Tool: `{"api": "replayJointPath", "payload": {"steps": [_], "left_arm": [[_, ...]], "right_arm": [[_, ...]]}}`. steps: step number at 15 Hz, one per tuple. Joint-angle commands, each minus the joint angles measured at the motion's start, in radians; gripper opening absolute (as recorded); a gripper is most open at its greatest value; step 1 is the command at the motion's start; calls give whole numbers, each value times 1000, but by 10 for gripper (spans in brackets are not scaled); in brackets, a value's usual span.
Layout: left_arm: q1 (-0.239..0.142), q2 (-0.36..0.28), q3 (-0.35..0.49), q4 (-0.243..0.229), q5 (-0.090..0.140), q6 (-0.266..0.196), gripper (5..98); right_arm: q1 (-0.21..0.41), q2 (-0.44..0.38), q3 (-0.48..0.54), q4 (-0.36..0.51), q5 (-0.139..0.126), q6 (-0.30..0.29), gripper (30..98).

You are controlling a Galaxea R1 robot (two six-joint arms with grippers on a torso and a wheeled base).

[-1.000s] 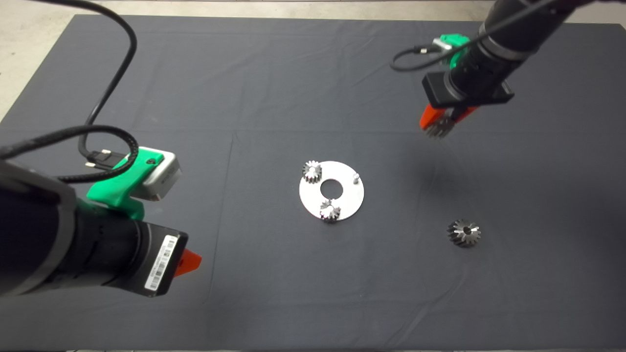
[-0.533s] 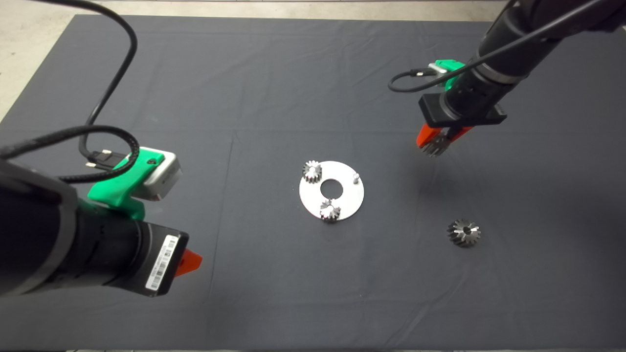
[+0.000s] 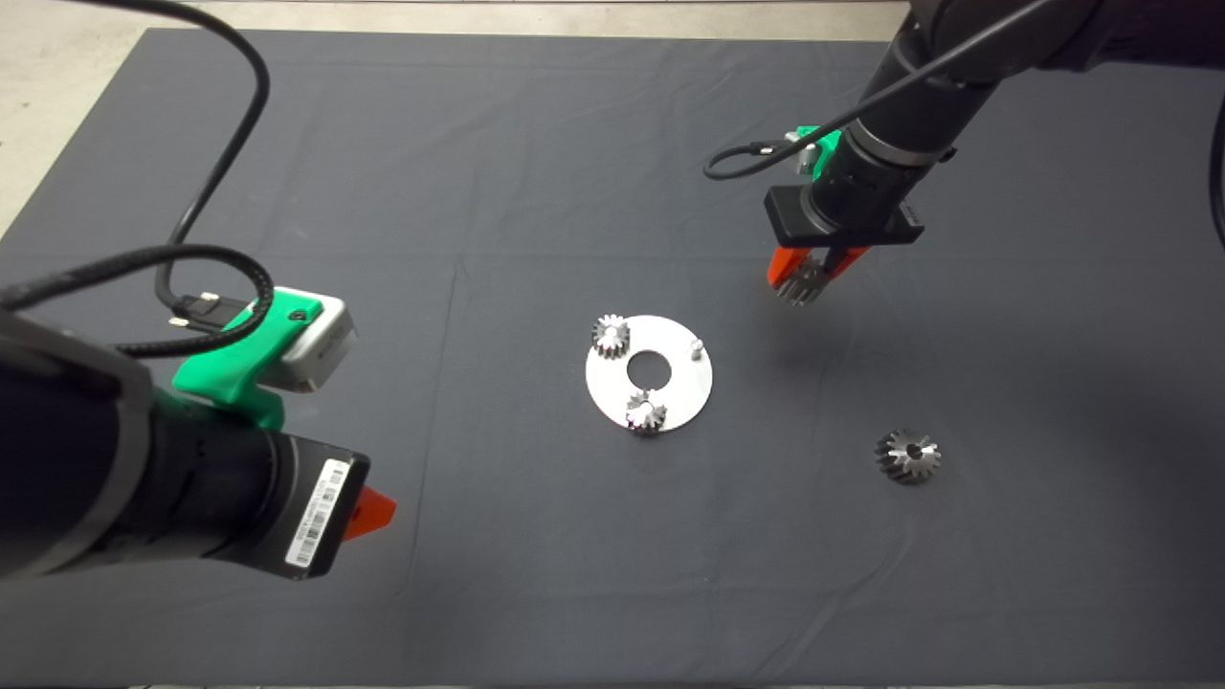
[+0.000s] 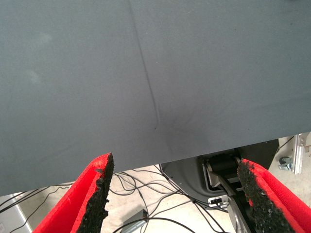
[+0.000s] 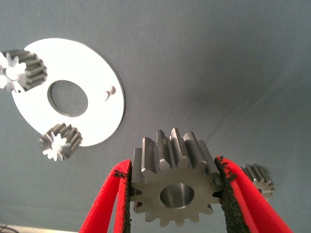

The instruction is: Remove an incorrectly installed larger gear and replace it with the correct smaller gear

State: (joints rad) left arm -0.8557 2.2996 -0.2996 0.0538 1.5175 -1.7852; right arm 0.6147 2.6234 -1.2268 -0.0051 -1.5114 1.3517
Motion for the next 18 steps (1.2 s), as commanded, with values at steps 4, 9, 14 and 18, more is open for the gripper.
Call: {"api": "replayJointPath", "payload": {"steps": [4, 9, 14, 18], "left_arm": [[-8, -1, 5, 6, 4, -3, 642], [-8, -1, 5, 9, 4, 0, 642], [-8, -4, 8, 9, 4, 0, 642], [-8, -4, 10, 9, 4, -2, 642]], "right_arm": [[-44, 91, -88, 25, 2, -5, 363], [-81, 97, -105, 24, -3, -11, 361], [-95, 125, -167, 21, -6, -20, 361], [-92, 166, -173, -76, -20, -36, 361]]}}
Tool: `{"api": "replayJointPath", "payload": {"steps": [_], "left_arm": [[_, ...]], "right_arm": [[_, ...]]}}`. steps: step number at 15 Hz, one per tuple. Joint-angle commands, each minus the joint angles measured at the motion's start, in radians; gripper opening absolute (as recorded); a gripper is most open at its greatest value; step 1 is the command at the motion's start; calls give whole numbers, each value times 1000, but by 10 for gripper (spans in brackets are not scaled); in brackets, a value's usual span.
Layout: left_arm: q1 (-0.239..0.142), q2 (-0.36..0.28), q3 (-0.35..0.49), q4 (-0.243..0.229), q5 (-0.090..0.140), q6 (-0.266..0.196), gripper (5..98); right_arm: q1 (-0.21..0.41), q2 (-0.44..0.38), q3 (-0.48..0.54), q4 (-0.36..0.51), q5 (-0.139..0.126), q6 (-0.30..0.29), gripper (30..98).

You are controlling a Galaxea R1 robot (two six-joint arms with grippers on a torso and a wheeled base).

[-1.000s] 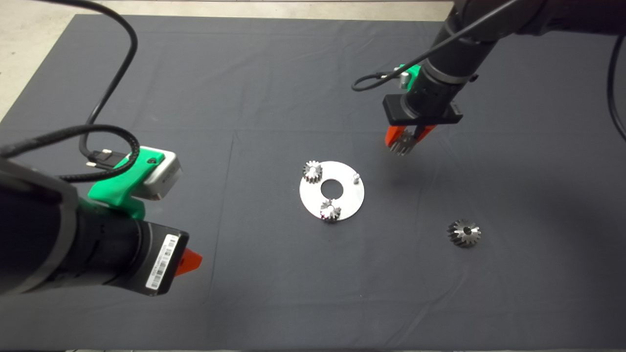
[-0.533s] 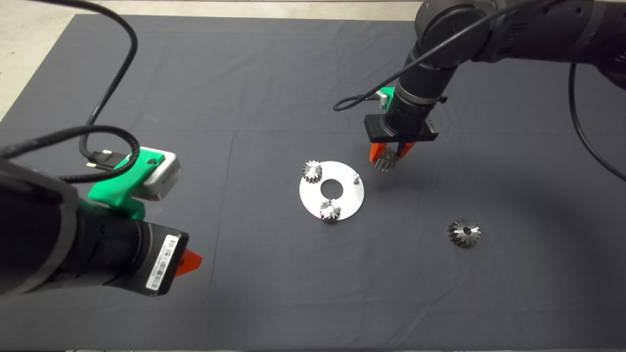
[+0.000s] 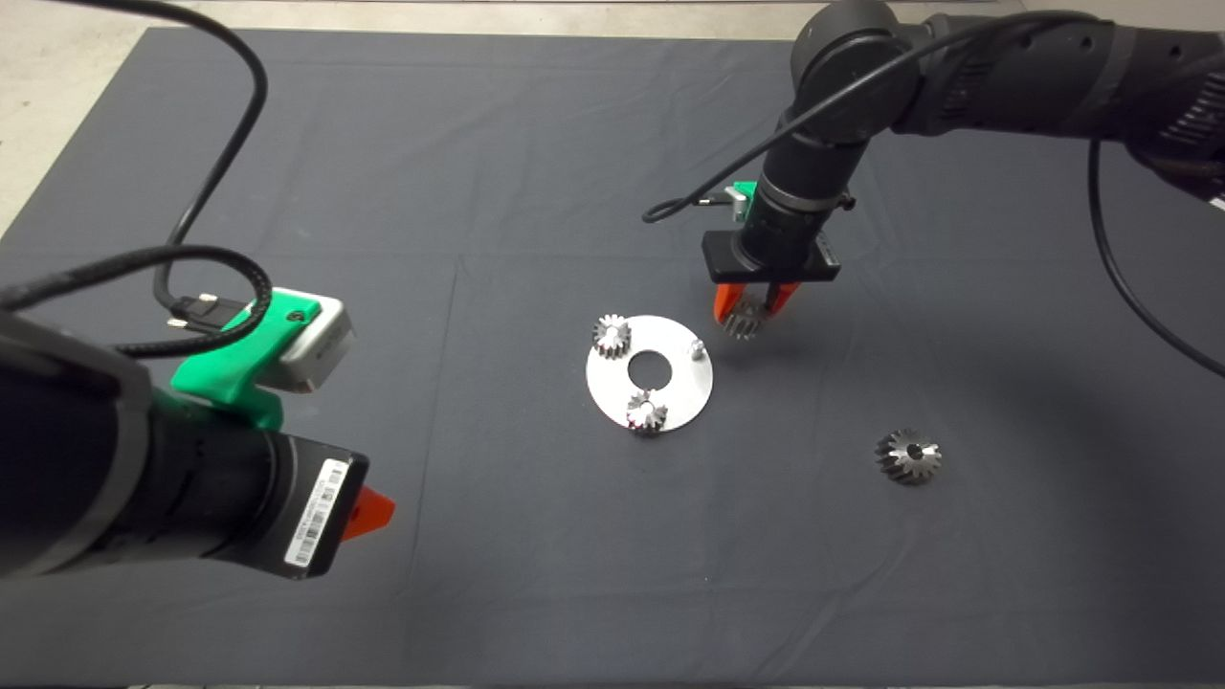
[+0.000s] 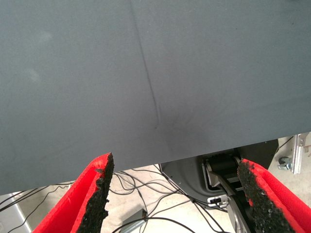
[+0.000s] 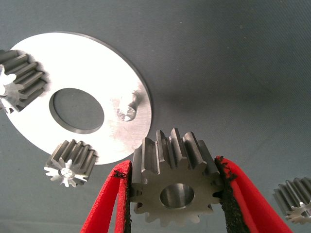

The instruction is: Remove an incorrectly installed larger gear and replace it with the correct smaller gear

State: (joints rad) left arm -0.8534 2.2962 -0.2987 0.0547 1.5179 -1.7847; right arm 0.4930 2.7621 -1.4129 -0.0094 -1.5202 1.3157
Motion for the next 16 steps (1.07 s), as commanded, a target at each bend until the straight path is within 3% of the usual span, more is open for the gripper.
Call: {"api": "replayJointPath", "payload": {"steps": [1, 2, 8, 16], "left_arm": [[-10, -2, 9, 8, 4, -2, 642], [-10, -2, 10, 8, 4, -2, 642], [-10, -7, 14, 8, 4, -2, 642], [-10, -7, 12, 10, 2, -5, 642]], "right_arm": [[30, 42, 16, -107, -25, 7, 360], [30, 55, 17, -122, -35, 7, 359], [26, 83, 66, -176, -35, 13, 359], [-37, 64, 69, -215, -40, 34, 359]]}}
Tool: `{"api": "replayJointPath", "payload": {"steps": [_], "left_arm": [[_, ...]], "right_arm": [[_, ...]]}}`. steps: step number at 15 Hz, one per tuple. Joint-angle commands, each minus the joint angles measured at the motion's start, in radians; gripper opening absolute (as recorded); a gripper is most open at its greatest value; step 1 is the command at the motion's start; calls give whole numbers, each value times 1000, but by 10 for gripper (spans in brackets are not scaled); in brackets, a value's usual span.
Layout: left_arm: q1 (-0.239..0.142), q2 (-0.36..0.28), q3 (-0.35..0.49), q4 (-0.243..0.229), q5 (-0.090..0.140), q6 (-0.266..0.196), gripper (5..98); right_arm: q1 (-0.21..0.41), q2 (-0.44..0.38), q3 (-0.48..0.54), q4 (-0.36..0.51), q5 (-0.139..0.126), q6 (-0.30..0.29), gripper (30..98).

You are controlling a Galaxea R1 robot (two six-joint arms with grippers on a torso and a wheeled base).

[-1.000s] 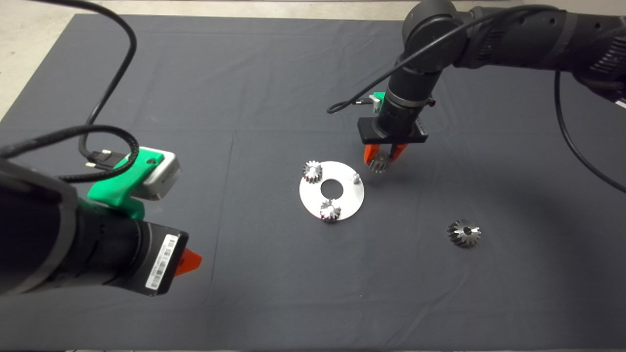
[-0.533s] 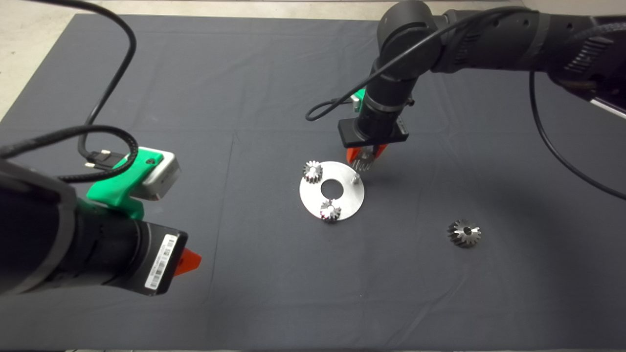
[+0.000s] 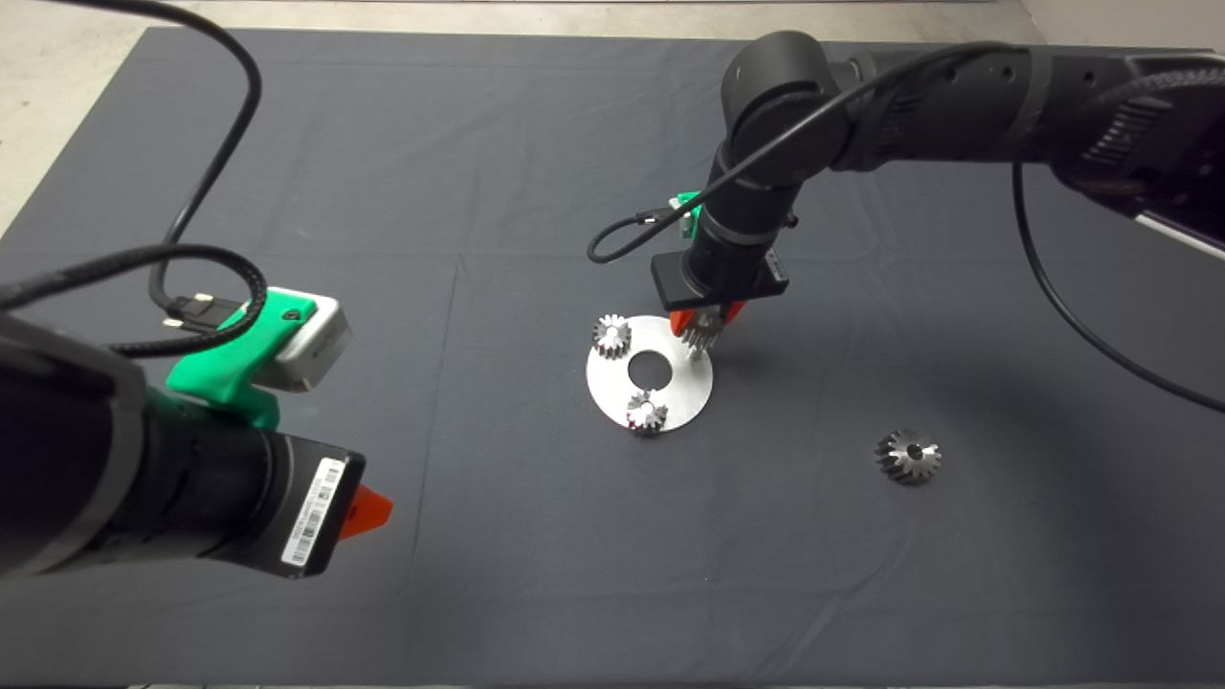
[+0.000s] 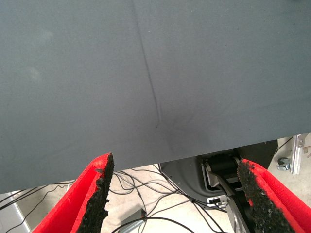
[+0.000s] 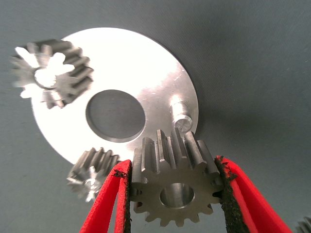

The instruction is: Remove an incorrectly installed larger gear and replace it with the correct smaller gear

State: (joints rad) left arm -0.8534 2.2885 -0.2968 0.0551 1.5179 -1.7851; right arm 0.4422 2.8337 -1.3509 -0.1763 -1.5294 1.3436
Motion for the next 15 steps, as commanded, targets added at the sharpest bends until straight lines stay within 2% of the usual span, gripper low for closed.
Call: {"api": "replayJointPath", "payload": {"steps": [1, 3, 15], "left_arm": [[-10, 1, 10, 9, 2, -5, 642], [-10, 0, 10, 9, 3, -5, 642], [-10, -2, 10, 14, 5, -4, 642]], "right_arm": [[13, -9, 7, -57, -35, 5, 359], [15, -9, 1, -69, -43, -3, 359], [10, -3, -32, -89, -43, -9, 359]]}}
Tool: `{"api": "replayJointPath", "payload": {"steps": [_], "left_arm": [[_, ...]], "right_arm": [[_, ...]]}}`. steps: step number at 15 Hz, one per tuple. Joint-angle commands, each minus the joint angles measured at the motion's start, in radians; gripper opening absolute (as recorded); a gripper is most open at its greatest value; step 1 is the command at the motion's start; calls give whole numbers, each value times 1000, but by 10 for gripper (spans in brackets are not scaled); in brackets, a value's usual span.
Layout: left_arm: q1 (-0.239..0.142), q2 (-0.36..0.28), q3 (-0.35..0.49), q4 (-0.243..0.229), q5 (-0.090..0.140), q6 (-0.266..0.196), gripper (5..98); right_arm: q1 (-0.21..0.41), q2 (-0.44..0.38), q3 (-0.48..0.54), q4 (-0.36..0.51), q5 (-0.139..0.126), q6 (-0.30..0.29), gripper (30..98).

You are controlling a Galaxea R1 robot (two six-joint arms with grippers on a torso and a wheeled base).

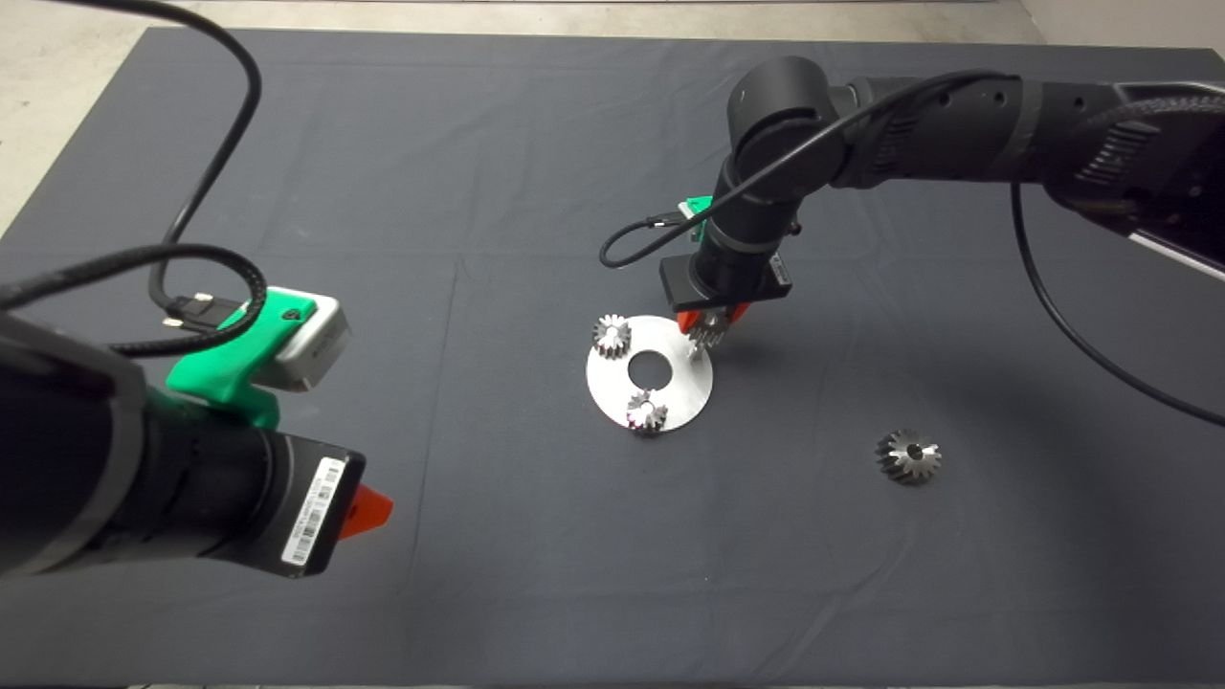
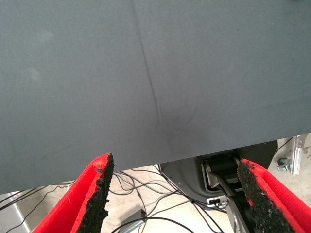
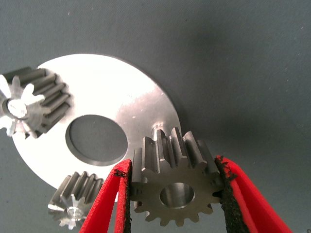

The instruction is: Remove an incorrectly installed larger gear and replace it with the correct smaller gear

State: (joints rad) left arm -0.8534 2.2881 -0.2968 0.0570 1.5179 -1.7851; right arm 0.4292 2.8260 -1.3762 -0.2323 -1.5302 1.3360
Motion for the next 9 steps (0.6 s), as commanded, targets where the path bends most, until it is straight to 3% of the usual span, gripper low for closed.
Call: {"api": "replayJointPath", "payload": {"steps": [1, 9], "left_arm": [[-10, -5, 12, 13, 5, -4, 642], [-10, -14, 10, 14, 5, -2, 642]], "right_arm": [[23, 5, -12, -33, -41, -1, 359], [-7, 8, -6, -36, -42, 5, 359]]}}
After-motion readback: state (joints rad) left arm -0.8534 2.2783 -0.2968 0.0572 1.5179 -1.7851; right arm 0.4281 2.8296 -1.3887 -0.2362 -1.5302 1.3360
